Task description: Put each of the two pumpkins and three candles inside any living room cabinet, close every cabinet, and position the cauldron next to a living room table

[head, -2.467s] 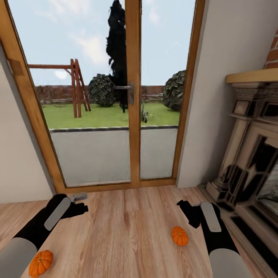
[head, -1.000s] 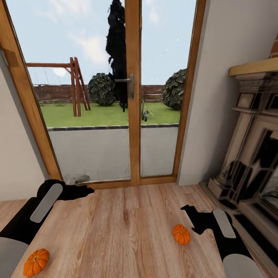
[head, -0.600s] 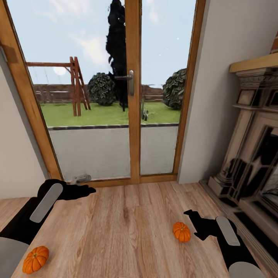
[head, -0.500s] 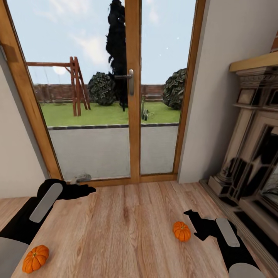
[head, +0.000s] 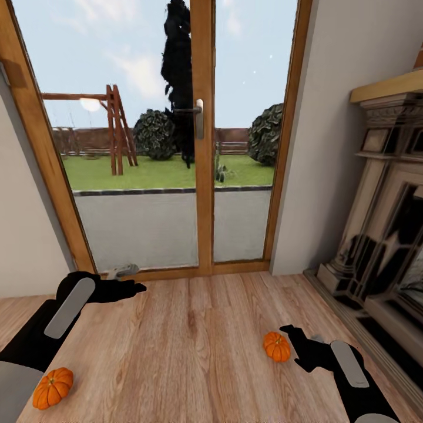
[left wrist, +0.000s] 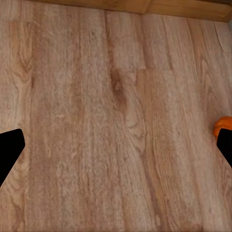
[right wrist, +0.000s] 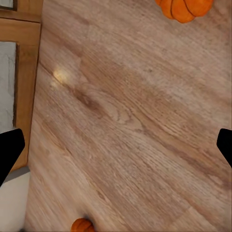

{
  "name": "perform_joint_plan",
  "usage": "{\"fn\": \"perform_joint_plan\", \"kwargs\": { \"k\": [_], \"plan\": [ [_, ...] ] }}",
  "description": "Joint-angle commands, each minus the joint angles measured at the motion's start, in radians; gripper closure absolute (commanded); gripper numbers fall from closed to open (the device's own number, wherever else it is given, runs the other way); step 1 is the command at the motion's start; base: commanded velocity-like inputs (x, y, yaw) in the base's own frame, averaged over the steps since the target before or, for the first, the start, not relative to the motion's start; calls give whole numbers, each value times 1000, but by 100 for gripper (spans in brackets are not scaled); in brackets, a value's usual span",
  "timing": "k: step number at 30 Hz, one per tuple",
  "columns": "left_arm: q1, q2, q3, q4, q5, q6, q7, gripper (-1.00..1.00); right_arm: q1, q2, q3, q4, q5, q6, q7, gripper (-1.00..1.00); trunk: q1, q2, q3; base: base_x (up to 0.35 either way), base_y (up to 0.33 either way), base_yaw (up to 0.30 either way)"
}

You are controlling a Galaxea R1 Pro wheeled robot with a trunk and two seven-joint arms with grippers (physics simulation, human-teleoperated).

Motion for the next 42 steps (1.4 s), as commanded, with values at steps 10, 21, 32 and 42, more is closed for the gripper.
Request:
{"fn": "perform_joint_plan", "kwargs": {
  "k": [10,21,32,42],
  "plan": [
    [-1,0,-7,-1,10,1,10,-100,11,4,5,2,-11,1,-7,-100,38,-71,-32,0,0,0],
    [-1,0,-4,-3,10,1,9,-100,20,0,3,6,-12,0,-5,-100,80,-148,-67,0,0,0],
    [-1,0,-1,-4,12,1,9,-100,14,-7,72,41,-11,-31,4,-100,87,-154,-109,0,0,0],
    [-1,0,-3,-4,12,1,2,-100,9,-68,102,141,-9,-60,187,-100,92,-157,-148,0,0,0]
  ]
}}
